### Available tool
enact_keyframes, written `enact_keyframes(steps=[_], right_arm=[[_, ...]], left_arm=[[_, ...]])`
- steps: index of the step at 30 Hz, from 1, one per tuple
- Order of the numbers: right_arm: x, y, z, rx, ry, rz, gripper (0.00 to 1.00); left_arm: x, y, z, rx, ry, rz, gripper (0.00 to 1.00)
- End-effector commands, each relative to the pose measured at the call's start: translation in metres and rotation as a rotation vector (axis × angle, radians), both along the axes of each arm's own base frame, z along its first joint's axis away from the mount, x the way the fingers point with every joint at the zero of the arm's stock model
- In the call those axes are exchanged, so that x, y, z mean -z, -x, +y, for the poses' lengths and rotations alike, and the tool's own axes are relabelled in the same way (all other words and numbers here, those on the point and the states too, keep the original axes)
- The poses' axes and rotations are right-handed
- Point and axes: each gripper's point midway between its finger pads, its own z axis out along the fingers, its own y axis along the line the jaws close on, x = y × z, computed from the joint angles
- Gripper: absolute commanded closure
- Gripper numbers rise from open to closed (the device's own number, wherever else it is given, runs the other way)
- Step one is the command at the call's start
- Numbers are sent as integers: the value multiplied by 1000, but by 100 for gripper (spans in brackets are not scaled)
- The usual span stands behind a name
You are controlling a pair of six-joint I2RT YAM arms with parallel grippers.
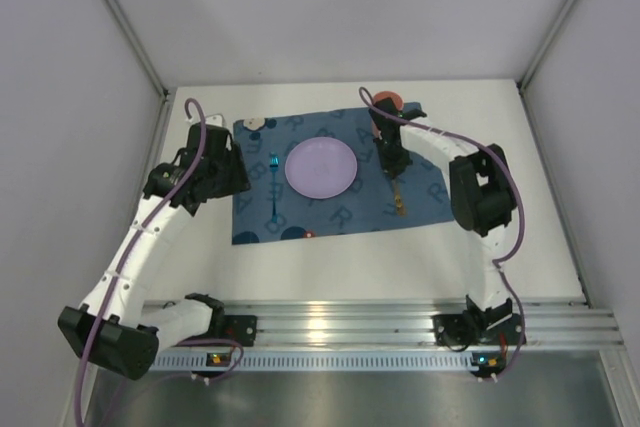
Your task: Set the dinner table for one person
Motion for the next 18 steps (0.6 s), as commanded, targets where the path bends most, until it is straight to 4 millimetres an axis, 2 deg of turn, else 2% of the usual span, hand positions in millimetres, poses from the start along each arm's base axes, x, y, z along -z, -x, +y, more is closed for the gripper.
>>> enact_keyframes(steps=[1, 6, 7, 8, 10, 11, 12, 14, 16, 17, 18], right_arm=[[-11, -19, 9, -24, -7, -81, 100], [-19, -28, 4, 18, 11, -155, 98], [-23, -33, 3, 30, 11, -190, 92], [-27, -32, 0, 42, 7, -204, 80], [-34, -33, 0, 59, 2, -241, 67], [-32, -29, -3, 64, 3, -239, 56], [-42, -29, -4, 69, -8, -264, 50], [-49, -27, -7, 78, -7, -284, 45], [-69, -22, -12, 99, -13, -315, 45], [-89, -17, -14, 103, -31, -349, 45], [-99, -12, -14, 103, -47, -360, 45]], left_arm=[[1, 8, 9, -45, -16, 22, 50], [-1, 9, 10, -49, -21, 22, 49], [-1, 9, 11, -51, -27, 25, 48], [2, 7, 11, -51, -32, 35, 48], [4, 5, 11, -53, -39, 45, 48], [4, 4, 10, -51, -37, 46, 48], [4, 2, 9, -50, -36, 48, 48], [3, -2, 7, -51, -31, 44, 48], [1, -5, 5, -48, -28, 44, 48], [-1, -7, 5, -47, -28, 41, 48], [-3, -8, 5, -46, -28, 33, 48]])
